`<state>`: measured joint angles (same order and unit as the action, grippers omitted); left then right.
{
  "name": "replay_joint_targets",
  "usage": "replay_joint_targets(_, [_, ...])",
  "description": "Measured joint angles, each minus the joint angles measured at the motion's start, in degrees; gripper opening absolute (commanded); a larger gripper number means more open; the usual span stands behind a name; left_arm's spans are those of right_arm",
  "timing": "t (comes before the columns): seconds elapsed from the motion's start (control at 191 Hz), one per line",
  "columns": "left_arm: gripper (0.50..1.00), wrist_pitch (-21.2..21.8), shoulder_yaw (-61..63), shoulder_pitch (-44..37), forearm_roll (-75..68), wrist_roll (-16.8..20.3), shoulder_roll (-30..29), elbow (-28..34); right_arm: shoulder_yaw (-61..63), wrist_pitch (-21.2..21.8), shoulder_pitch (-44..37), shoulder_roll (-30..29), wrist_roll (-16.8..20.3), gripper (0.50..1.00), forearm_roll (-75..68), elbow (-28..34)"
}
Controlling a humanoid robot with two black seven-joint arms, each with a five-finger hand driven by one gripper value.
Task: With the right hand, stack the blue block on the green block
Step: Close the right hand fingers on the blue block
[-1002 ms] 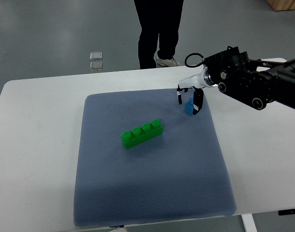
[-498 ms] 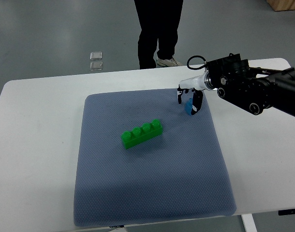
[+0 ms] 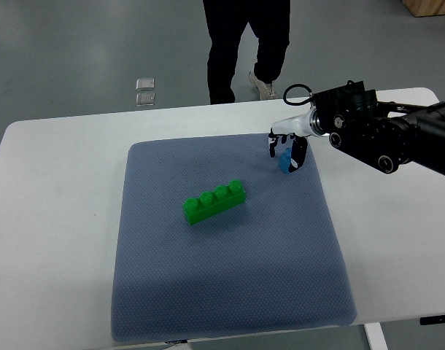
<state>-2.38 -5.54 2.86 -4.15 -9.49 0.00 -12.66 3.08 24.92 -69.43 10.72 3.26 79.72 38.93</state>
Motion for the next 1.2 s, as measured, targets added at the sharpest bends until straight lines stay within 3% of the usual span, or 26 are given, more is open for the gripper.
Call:
replay_joint_targets(0.031, [1.000,0.00,0.00,0.00,0.00,0.00,0.00,0.00,0.00,-0.02,0.00,0.00,0.00,0.768,0.00,0.04])
replay_joint_targets(0.373, [1.000,0.00,-0.18,0.02,0.00,0.00,0.00,0.09,-0.05,-0.03,0.06,0.14,-0.18,0.733,0.00,0.22])
replay_joint_targets(1.202, [1.000,0.00,0.04,0.02,0.01,0.00,0.00,0.00,-0.08,-0.23,0.09,0.97,-0.71,0.697,0.07,0.54])
